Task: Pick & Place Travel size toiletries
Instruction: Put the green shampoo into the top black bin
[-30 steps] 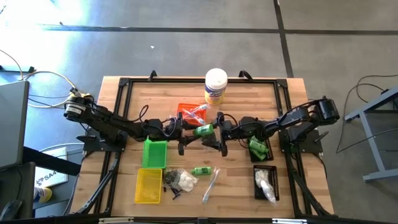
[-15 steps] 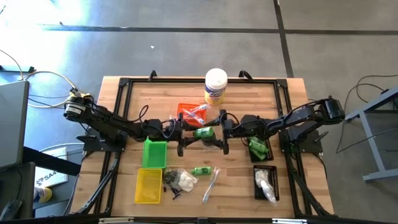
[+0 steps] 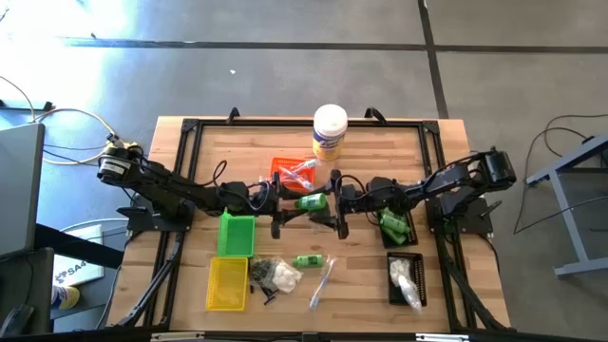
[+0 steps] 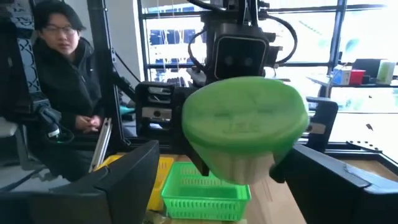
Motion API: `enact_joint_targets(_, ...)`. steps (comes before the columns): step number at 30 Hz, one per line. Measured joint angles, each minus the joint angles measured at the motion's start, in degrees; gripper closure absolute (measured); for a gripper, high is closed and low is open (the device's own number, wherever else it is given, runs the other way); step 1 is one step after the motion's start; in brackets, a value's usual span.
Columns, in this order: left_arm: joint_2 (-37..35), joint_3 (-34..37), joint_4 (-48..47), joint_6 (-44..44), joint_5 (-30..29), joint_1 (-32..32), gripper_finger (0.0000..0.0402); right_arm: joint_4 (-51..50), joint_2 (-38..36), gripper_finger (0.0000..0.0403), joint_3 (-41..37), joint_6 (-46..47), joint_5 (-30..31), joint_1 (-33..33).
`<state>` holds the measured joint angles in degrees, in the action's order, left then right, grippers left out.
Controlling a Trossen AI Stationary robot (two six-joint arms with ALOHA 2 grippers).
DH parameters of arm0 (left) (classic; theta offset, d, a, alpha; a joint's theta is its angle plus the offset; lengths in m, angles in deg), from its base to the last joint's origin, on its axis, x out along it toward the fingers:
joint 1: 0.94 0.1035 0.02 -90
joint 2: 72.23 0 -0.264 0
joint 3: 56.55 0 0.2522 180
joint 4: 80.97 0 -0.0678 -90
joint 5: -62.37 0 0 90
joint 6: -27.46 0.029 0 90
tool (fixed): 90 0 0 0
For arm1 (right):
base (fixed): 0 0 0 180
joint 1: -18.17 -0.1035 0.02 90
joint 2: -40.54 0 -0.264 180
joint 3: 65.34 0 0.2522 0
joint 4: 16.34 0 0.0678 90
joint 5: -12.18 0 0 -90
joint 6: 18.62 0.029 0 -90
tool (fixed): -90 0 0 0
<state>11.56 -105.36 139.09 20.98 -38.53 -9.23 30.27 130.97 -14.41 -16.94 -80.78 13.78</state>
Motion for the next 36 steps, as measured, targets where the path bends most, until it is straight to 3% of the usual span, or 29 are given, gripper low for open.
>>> enact_joint_targets(18,-0.04,-0.04,-1.41,-0.27,-0.11,0.02,0.0217,-0.23,0.00,0.0234,0.00,-0.61,0.48,0.02)
enact_joint_targets(36,-0.15,-0.22,-5.24,0.82,-0.13,0.09,0.0217,-0.78,0.13,0.0246,-0.09,-0.48,2.52,-0.02)
